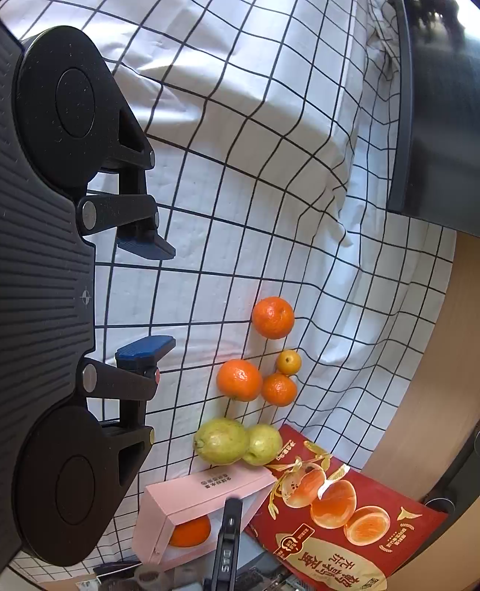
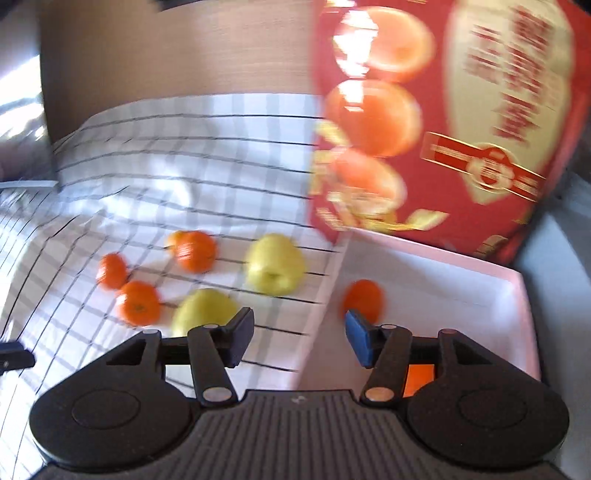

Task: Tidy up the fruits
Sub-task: 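Grasp the green pear with the right tool while the left tool moves toward tangerines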

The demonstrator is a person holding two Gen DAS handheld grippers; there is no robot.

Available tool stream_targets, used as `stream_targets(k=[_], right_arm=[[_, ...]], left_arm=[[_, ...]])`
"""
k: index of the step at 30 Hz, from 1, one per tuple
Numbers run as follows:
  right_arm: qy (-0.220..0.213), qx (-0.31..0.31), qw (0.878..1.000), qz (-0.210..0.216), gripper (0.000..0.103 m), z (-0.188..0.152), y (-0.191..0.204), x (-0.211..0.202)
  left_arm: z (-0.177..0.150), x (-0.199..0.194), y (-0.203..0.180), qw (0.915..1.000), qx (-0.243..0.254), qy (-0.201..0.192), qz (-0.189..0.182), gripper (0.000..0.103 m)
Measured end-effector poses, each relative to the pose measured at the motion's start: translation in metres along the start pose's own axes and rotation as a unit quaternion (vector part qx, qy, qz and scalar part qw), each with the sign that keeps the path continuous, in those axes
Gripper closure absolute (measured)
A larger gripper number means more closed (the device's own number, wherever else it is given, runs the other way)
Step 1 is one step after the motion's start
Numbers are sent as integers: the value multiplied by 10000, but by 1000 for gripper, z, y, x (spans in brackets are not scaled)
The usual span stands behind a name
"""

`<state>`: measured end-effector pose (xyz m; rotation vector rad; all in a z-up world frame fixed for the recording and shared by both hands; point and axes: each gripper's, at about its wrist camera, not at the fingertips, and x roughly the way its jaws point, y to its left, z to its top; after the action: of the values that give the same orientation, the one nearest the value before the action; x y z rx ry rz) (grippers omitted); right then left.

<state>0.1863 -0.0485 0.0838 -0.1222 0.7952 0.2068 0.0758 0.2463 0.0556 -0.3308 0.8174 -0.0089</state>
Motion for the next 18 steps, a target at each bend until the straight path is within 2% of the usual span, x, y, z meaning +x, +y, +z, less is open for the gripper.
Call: stream_targets(k=[4,7,18], right_arm=[[18,-265,9993,253,45,1,33,11],[85,-228,9991,339,44,3,50,25],[593,49,9982,121,40,-1,68,84]], left_arm=[[-2,0,3,10000,50,40,-58,53],[-2,-1,7,10000,47,54,-57,53],[-4,1,27,9998,-1,174,8,53]])
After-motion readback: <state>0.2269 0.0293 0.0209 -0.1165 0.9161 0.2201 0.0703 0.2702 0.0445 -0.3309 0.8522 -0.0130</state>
